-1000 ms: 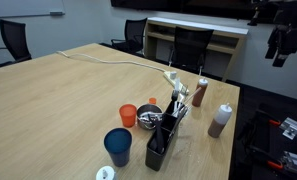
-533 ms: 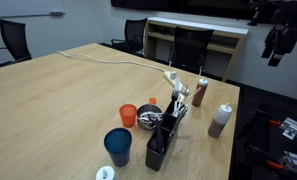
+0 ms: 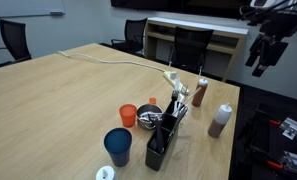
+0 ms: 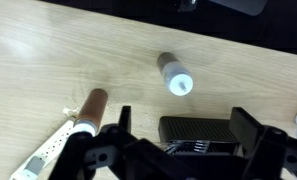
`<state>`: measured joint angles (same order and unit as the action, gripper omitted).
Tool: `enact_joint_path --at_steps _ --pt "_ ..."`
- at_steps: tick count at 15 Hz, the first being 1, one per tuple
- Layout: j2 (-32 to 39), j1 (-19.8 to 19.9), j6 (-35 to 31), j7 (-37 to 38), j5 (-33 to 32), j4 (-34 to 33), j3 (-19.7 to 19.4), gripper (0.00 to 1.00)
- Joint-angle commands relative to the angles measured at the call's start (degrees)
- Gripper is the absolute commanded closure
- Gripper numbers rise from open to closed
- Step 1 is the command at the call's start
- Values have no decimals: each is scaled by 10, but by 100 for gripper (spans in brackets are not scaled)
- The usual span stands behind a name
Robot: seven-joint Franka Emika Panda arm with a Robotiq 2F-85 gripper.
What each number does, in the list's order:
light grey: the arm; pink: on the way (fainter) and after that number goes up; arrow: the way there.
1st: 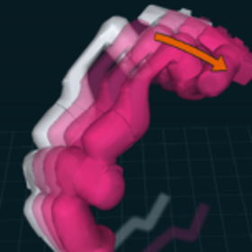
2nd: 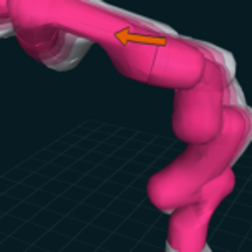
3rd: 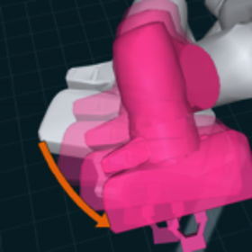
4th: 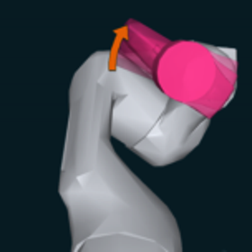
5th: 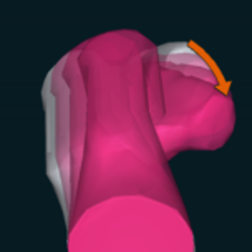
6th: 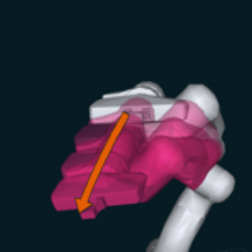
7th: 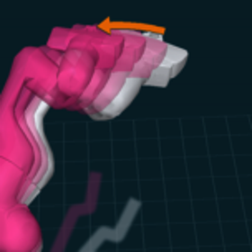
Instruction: Move the sauce bottle on the left to the left
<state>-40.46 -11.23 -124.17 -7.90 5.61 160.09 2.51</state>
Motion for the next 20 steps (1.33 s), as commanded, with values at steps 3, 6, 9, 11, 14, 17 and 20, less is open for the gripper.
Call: enact_joint_path --at_steps 3,6,9,11,14,17,20 --pt "60 -38 -44 -14 13 -1 13 0" --pt "59 -36 -32 -3 8 -2 16 0" --pt "61 -36 -33 -4 8 -4 16 0" --pt "67 -33 -39 0 8 -4 16 0" --pt "89 -30 -60 -10 12 -4 7 0" --pt "117 -30 -81 -20 21 -4 -4 0" --pt "149 -29 -106 -27 27 -3 -12 0"
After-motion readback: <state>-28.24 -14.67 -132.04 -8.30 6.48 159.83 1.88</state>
